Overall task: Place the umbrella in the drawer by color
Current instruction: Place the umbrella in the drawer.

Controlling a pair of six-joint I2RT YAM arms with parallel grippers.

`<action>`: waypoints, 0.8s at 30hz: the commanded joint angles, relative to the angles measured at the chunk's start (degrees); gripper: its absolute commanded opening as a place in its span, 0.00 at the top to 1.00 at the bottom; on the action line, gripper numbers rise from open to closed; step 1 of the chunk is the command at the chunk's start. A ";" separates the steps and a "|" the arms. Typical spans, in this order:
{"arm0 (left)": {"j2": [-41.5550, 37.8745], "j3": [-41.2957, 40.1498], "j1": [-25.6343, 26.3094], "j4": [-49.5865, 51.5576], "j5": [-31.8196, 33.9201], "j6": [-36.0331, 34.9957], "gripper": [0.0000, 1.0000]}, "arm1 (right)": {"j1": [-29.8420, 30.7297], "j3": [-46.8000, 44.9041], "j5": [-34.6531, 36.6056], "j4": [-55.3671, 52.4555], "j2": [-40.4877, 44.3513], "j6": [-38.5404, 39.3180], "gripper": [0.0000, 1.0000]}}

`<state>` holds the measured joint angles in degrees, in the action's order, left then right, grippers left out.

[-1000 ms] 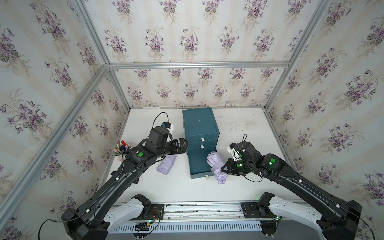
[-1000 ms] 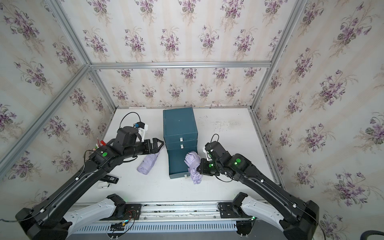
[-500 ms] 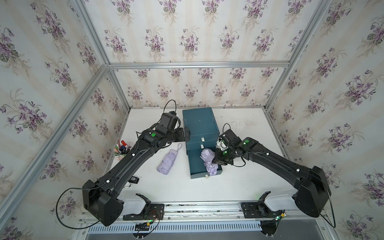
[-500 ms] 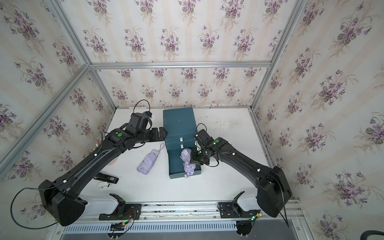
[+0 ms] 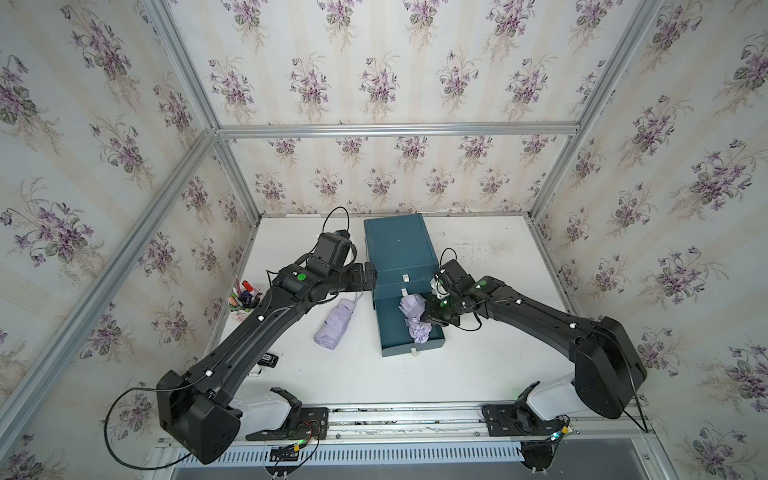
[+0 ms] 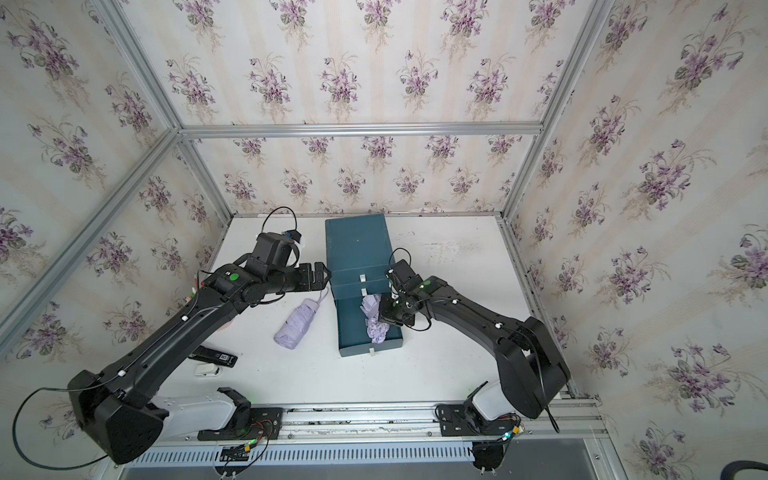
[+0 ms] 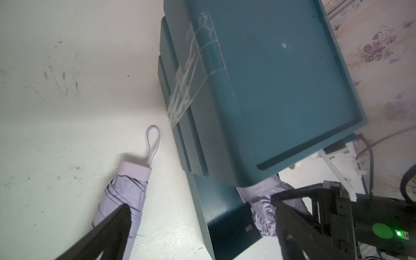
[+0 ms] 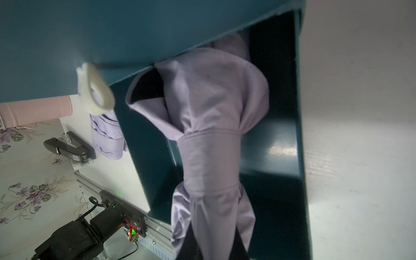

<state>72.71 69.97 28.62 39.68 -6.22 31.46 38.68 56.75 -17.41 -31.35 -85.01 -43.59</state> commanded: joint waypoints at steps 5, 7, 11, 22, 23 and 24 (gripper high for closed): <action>-3.67 -2.27 0.02 1.18 -0.20 -1.15 0.02 | 0.00 -5.48 5.61 8.99 1.21 -0.97 1.00; -4.01 -2.56 -0.05 2.05 0.28 -1.27 0.02 | 0.08 -7.22 6.28 10.38 1.50 -0.94 0.89; -6.16 -5.01 -0.48 2.47 1.95 -0.64 0.02 | 0.50 -9.50 9.21 10.71 2.75 -0.53 0.61; -13.18 -16.11 -5.22 4.62 9.19 6.14 0.00 | 11.20 -4.50 26.93 1.45 10.01 -1.47 0.38; -13.28 -17.51 -5.81 4.53 9.66 7.03 0.00 | 12.28 -4.81 27.99 1.37 11.02 -1.97 0.38; -13.29 -19.23 -6.51 4.20 10.12 7.87 0.00 | 13.12 -5.51 29.04 1.46 12.18 -2.62 0.38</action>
<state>59.70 53.28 23.14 43.00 1.17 36.12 50.30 51.59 4.56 -26.59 -74.56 -44.27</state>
